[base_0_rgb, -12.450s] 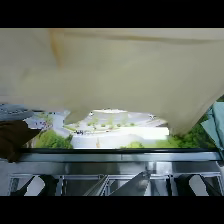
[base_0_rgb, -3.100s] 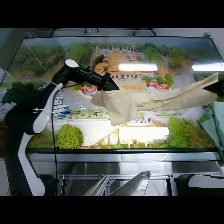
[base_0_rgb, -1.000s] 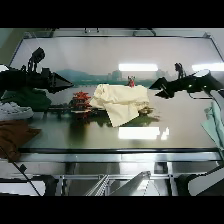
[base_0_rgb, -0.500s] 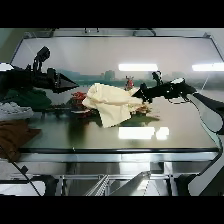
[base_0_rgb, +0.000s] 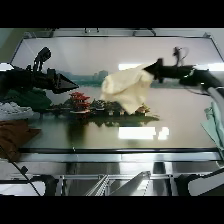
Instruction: Fold the shirts.
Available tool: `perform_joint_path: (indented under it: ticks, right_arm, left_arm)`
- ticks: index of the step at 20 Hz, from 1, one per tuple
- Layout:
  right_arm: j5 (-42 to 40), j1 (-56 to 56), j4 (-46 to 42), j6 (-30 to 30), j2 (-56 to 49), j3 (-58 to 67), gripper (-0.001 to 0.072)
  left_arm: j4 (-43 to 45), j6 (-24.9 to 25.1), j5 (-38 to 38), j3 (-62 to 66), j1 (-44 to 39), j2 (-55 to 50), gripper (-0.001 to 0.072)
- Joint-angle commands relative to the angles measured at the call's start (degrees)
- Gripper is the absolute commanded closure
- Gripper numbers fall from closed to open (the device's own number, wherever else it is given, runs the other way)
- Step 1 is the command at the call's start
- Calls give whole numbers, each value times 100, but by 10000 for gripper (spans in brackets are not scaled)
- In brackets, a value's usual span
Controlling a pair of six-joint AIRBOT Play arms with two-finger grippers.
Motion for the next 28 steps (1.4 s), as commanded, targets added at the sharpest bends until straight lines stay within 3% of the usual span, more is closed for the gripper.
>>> perform_joint_path:
  ticks: [1, 3, 6, 9, 11, 16, 22, 23, 24, 28]
  right_arm:
    - [-1095, -1141, -466, 966, 1130, 81, 687]
    - [-896, -1961, -2269, 2354, 1799, 76, 687]
    - [302, -3112, -6186, 4575, 2697, -4, 687]
    - [1314, -4074, -8400, 5049, 3209, -673, 686]
    - [1427, -4730, -8771, 5042, 3331, -1521, 686]
    - [715, -5661, -8939, 4881, 3357, -3294, 686]
    - [605, -5692, -8935, 4754, 3467, -3453, 664]
    - [684, -5692, -8935, 4752, 3495, -3364, 408]
    - [835, -5685, -8880, 4555, 3497, -3213, 2]
    - [1641, -5547, -8535, 4177, 3595, -2264, 17]
  left_arm:
    - [7, 155, -92, -2, -2, 2, 691]
    - [11, 162, -125, -4, -2, 2, 691]
    - [52, 216, -129, -4, -4, 2, 691]
    - [59, 273, -195, -4, -7, 2, 691]
    - [59, 293, -197, -4, -7, 2, 691]
    - [57, 289, -354, -4, -9, 2, 691]
    - [59, 291, -295, -4, -13, 0, 691]
    - [59, 291, -293, -4, -13, 0, 691]
    - [59, 291, -299, -4, -13, 2, 691]
    - [55, 291, -291, -4, -13, 2, 692]
